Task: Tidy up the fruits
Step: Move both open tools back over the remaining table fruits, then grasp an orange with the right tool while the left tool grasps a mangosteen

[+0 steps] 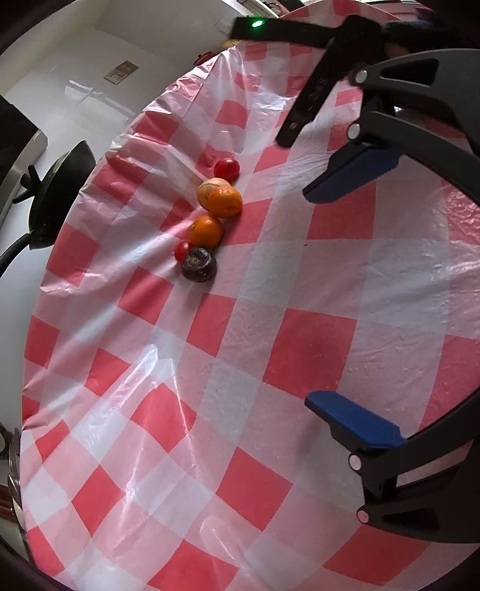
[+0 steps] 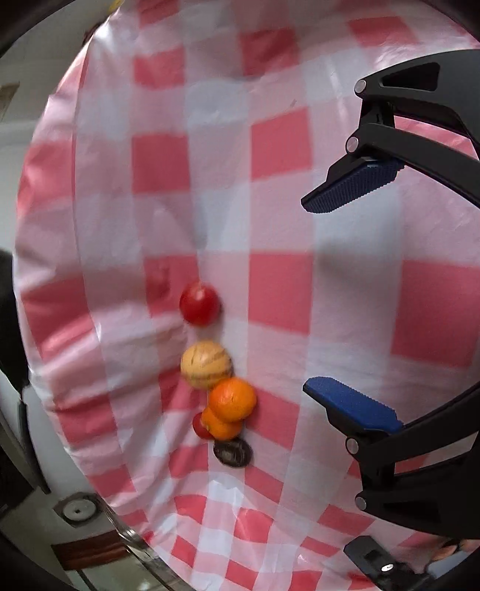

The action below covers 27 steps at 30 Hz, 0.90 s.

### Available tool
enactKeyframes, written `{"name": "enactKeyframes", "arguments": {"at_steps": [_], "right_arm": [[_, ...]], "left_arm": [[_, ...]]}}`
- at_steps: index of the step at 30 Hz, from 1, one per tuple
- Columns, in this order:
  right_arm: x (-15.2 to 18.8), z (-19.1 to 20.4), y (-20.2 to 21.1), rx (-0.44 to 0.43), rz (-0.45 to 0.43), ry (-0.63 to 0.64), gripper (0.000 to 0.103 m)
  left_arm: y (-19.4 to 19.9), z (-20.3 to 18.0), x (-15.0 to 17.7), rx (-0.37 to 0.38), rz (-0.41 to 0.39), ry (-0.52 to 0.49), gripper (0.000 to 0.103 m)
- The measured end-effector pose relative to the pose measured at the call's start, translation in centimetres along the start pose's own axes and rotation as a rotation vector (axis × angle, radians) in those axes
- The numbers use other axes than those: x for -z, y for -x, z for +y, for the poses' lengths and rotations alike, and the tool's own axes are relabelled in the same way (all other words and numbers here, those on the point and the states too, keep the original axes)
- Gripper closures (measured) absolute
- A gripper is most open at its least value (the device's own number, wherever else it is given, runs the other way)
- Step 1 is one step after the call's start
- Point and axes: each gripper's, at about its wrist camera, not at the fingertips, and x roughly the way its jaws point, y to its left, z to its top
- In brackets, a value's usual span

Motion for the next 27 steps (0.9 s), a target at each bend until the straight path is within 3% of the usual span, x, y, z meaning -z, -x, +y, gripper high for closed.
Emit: {"name": "enactKeyframes", "arguments": {"at_steps": [4, 11, 14, 15, 19, 24, 27], "right_arm": [[-1.6, 3.1, -2.0, -0.065, 0.012, 0.052, 0.021], [-4.7, 7.1, -6.2, -0.034, 0.055, 0.109, 0.04], [-5.3, 7.4, -7.1, -0.042, 0.068, 0.099, 0.056], [-5.2, 7.3, -6.7, -0.059, 0.059, 0.097, 0.066], [-3.9, 5.5, -4.3, -0.085, 0.038, 0.021, 0.066], [-1.9, 2.2, -2.4, -0.051, 0.013, -0.072, 0.066], [-1.5, 0.2, -2.2, -0.088, 0.01, -0.155, 0.066]], "left_arm": [[0.0, 0.1, 0.0, 0.01, 0.0, 0.006, 0.002], [0.0, 0.4, 0.0, 0.025, 0.006, 0.021, 0.002], [0.0, 0.4, 0.0, 0.022, 0.01, 0.019, 0.002], [0.0, 0.4, 0.0, 0.02, 0.011, 0.017, 0.002], [-1.0, 0.1, -0.6, 0.012, 0.05, -0.001, 0.002], [-4.3, -1.6, -3.9, -0.093, 0.039, -0.102, 0.002], [-8.2, -3.2, -6.1, -0.095, 0.098, -0.171, 0.016]]}}
